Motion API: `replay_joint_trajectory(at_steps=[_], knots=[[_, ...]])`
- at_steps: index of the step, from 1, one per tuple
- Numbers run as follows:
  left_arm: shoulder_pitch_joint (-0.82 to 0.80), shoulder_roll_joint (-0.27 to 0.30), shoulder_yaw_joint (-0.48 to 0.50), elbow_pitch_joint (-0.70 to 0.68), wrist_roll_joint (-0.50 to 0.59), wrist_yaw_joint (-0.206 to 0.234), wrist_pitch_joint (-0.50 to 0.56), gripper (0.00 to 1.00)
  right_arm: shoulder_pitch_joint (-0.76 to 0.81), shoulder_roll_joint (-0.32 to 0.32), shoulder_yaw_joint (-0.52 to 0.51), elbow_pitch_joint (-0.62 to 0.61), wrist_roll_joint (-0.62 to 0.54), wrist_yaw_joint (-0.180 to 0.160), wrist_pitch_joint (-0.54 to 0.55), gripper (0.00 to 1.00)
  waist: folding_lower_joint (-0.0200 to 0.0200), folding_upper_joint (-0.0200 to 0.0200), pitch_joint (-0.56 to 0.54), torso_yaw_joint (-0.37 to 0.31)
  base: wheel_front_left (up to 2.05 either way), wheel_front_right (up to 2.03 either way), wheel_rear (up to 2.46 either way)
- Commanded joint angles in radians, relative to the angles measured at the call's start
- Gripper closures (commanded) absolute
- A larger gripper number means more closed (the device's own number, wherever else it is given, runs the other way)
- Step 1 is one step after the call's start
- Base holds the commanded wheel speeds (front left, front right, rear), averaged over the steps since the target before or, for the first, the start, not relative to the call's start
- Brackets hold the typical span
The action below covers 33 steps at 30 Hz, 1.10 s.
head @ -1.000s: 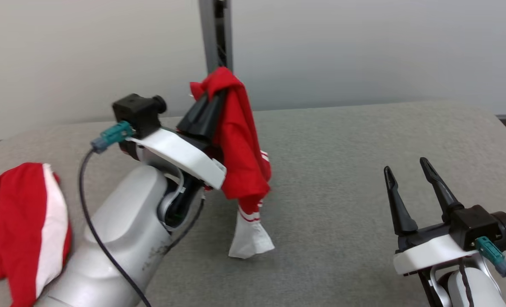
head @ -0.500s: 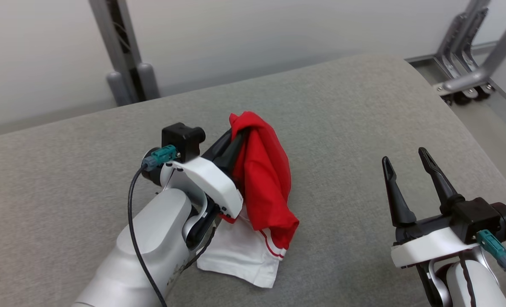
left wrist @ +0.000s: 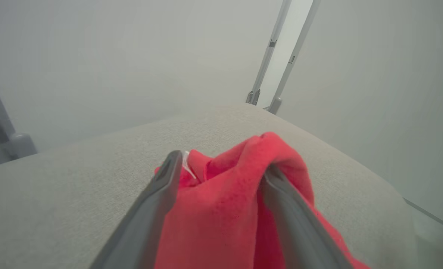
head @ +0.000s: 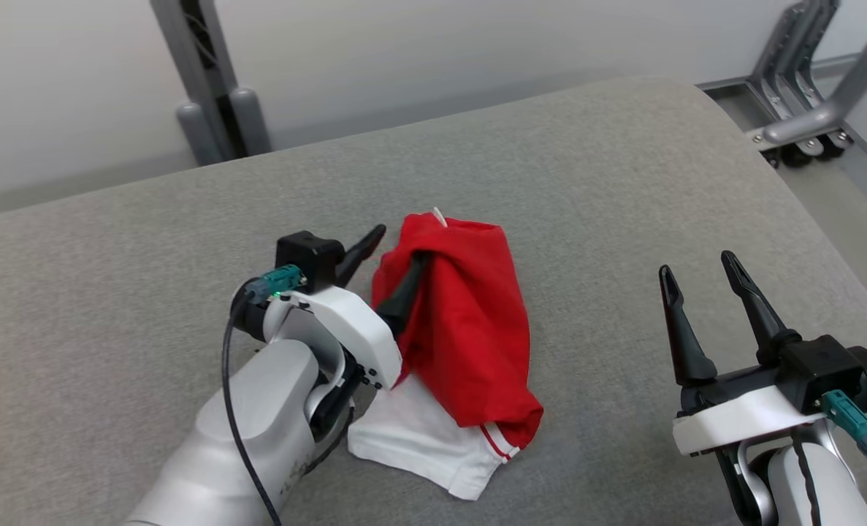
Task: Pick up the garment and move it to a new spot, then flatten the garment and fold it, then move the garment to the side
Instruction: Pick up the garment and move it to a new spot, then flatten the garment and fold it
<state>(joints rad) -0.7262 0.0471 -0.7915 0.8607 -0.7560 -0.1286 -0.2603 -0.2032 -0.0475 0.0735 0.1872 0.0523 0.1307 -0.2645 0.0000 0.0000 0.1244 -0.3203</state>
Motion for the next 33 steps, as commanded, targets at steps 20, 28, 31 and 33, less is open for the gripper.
replay_joint_trajectory(at_steps=[20,28,31,33], knots=[[0.146,0.059,0.324,-0.168,0.208,0.031,-0.004,0.0,0.046,-0.006,-0.001,0.01,-0.008,0.0,-0.002,0.0,0.0,0.0,-0.141,0.239,0.0,0.0,0.0],[0.352,0.088,0.499,-0.367,0.356,0.074,-0.004,0.0,0.07,-0.006,0.01,0.001,-0.01,0.0,-0.002,0.0,0.0,0.0,-0.165,0.268,0.0,0.0,0.0],[0.442,0.079,0.563,-0.449,0.412,0.084,-0.004,0.0,0.079,-0.006,0.012,0.001,-0.013,0.0,-0.002,0.0,0.0,0.0,-0.172,0.275,0.0,0.0,0.0],[0.507,0.065,0.597,-0.493,0.444,0.084,-0.004,0.0,0.087,-0.006,0.011,0.002,-0.014,0.0,-0.002,0.0,0.0,0.0,-0.176,0.278,0.0,0.0,0.0]])
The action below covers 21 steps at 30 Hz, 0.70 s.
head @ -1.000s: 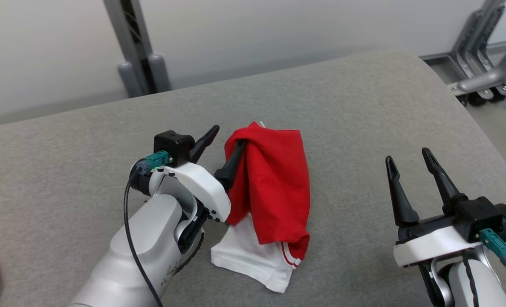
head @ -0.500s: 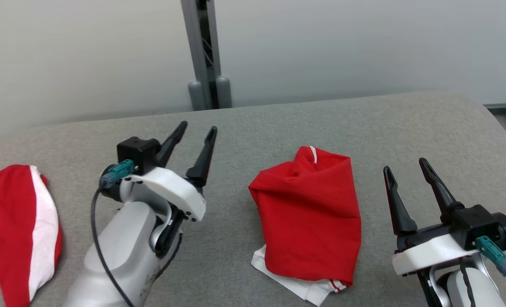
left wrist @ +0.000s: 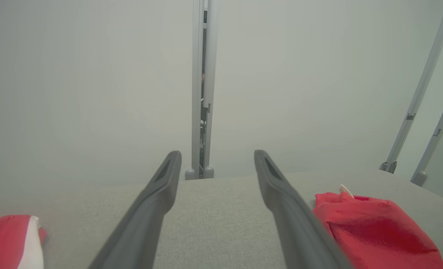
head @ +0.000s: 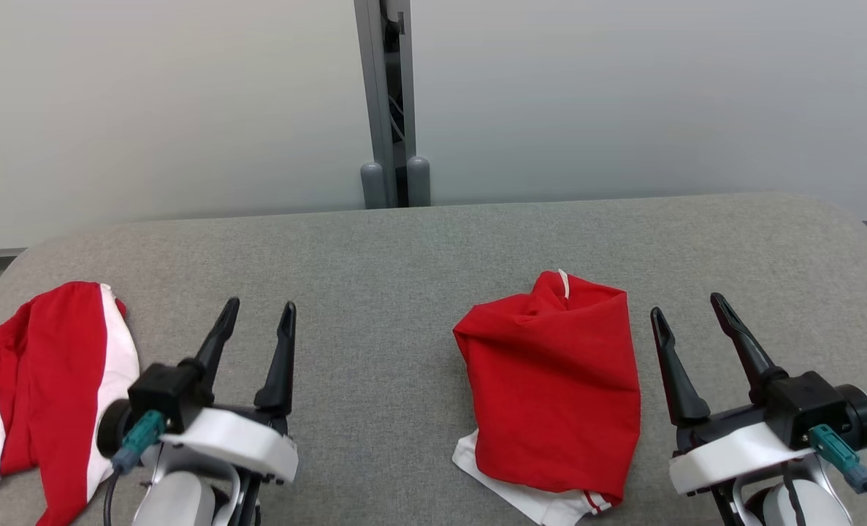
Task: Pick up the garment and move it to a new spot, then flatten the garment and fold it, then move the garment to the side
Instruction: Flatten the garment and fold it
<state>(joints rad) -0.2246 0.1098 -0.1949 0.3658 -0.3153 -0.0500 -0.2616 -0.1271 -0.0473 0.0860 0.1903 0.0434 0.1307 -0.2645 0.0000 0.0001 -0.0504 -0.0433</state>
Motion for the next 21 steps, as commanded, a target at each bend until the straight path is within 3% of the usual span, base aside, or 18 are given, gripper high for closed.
replay_joint_trajectory(at_steps=[1,10,21], knots=[[0.035,-0.005,0.02,-0.02,0.017,0.007,-0.003,0.0,0.014,-0.006,-0.002,-0.001,-0.004,0.0,-0.002,0.0,0.0,-0.0001,-0.003,0.002,0.0,0.0,0.0],[0.202,-0.055,0.137,-0.121,0.078,0.014,-0.003,0.0,0.026,-0.006,0.001,0.008,-0.009,0.0,-0.002,0.0,0.0,-0.0001,-0.009,0.016,0.0,0.0,0.0],[0.201,-0.057,0.099,-0.122,0.047,0.025,-0.003,0.0,0.018,-0.006,-0.005,0.013,-0.026,0.0,-0.002,0.0,0.0,-0.0001,0.001,0.038,0.0,0.0,0.0]])
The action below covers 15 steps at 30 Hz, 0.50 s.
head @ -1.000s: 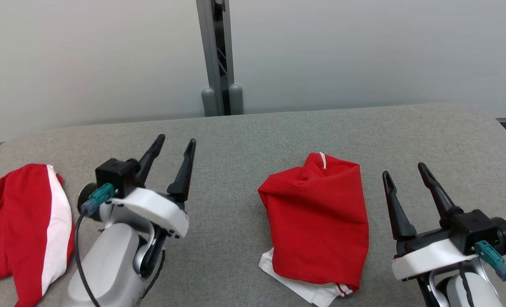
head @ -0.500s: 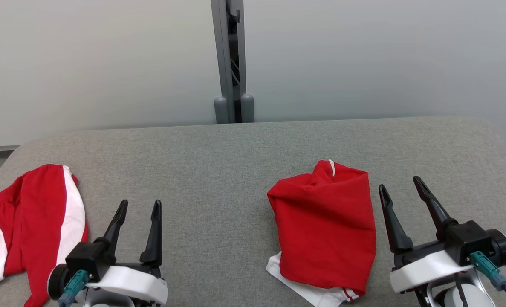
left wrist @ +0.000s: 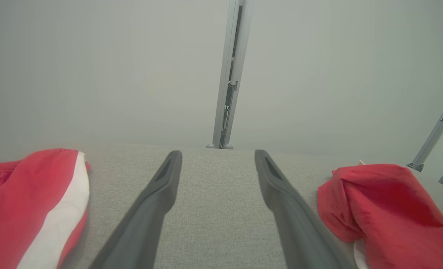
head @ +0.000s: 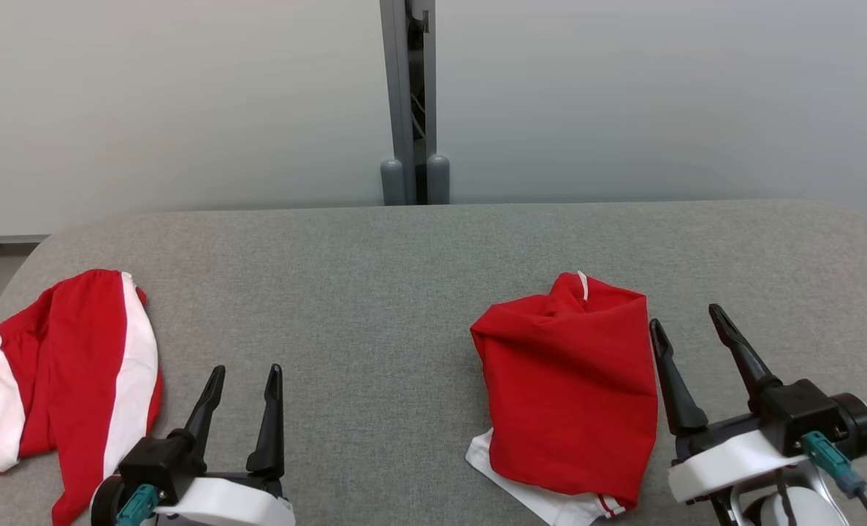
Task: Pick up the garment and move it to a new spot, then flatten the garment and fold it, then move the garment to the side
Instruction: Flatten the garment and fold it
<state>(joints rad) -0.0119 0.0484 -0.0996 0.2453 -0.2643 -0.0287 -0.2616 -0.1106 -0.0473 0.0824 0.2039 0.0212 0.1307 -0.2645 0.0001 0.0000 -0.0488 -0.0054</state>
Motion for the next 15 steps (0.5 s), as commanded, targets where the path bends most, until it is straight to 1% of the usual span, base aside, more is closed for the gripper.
replay_joint_trajectory(at_steps=[1,4,7,11,15], knots=[[-0.019,0.004,-0.002,-0.002,-0.007,0.004,-0.003,0.0,-0.014,-0.006,0.01,0.004,-0.011,0.0,-0.002,0.0,-0.0001,0.0,0.006,0.004,0.0,0.0,0.0],[-0.02,0.003,-0.009,0.001,-0.009,0.001,-0.003,0.0,-0.034,-0.009,0.045,0.02,-0.033,0.0,-0.002,0.0,-0.0001,0.0,0.014,0.006,0.0,0.0,0.0],[-0.024,0.004,-0.022,0.008,-0.01,-0.002,-0.003,0.0,-0.079,-0.036,0.111,0.076,-0.05,0.0,-0.002,0.0,-0.0001,0.0,0.026,0.014,0.0,0.0,0.0],[-0.039,0.004,-0.041,0.017,-0.02,-0.002,-0.003,0.0,-0.168,-0.083,0.217,0.193,-0.032,0.0,0.002,0.0,-0.0001,0.0,0.038,0.032,0.0,0.0,0.0],[-0.049,0.004,-0.062,0.025,-0.027,-0.002,-0.003,0.0,-0.264,-0.117,0.313,0.305,0.007,0.0,0.04,0.0,-0.0001,0.0,0.046,0.057,0.0,0.0,0.0]])
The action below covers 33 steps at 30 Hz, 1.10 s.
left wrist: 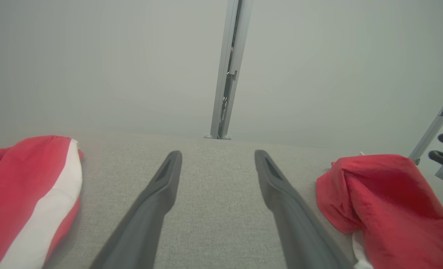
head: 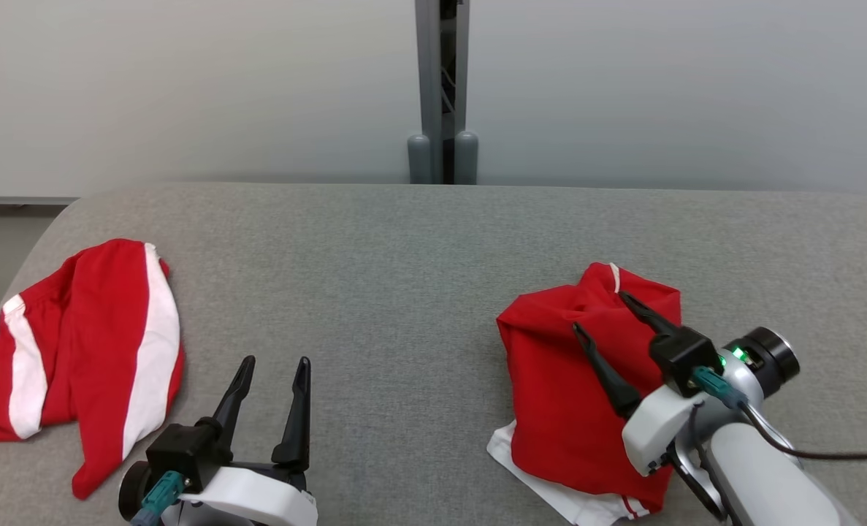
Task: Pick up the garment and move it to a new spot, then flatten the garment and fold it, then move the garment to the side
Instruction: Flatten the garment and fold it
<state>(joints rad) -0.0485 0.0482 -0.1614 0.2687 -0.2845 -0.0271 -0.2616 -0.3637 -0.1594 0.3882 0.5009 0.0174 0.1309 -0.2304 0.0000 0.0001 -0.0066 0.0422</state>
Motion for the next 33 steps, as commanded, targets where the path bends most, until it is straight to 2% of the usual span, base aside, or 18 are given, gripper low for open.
replay_joint_trajectory(at_steps=[1,8,14,15,16,25,28,33], knots=[[-0.015,0.004,-0.004,0.003,-0.009,-0.002,-0.003,0.0,-0.035,-0.016,0.033,0.033,0.019,0.0,0.019,0.0,0.0,-0.0001,0.006,0.016,0.0,0.0,0.0],[-0.031,0.004,-0.013,0.011,-0.012,-0.004,-0.003,0.0,-0.17,-0.066,0.192,0.164,0.1,0.0,0.106,0.0,0.0,-0.0001,0.018,0.067,0.0,0.0,0.0],[-0.03,0.004,-0.012,0.013,-0.014,-0.003,-0.003,0.0,-0.226,-0.09,0.296,0.237,0.178,0.0,0.179,0.0,0.0,-0.0001,0.015,0.094,0.0,0.0,0.0],[-0.029,0.004,-0.012,0.013,-0.014,-0.003,-0.003,0.0,-0.231,-0.093,0.31,0.245,0.194,0.0,0.188,0.55,0.0,-0.0001,0.014,0.097,0.0,0.0,0.0],[-0.027,0.004,-0.013,0.013,-0.015,-0.003,-0.003,0.0,-0.237,-0.096,0.327,0.247,0.205,0.0,0.187,1.0,0.0,-0.0001,0.013,0.099,0.0,0.0,0.0],[-0.017,0.004,-0.006,0.011,-0.012,0.007,-0.003,0.0,-0.297,-0.097,0.363,0.228,0.289,0.0,0.081,1.0,0.0,-0.0001,-0.002,0.094,0.0,0.0,0.0],[-0.019,0.004,-0.003,0.007,-0.009,0.008,-0.003,0.0,-0.356,-0.078,0.339,0.203,0.294,0.0,0.008,1.0,0.0,-0.0001,-0.007,0.085,0.0,0.0,0.0],[-0.02,0.004,-0.006,0.004,-0.01,0.008,-0.003,0.0,-0.418,-0.064,0.287,0.153,0.283,0.0,-0.031,1.0,0.0,-0.0001,-0.011,0.081,0.0,0.0,0.0]])
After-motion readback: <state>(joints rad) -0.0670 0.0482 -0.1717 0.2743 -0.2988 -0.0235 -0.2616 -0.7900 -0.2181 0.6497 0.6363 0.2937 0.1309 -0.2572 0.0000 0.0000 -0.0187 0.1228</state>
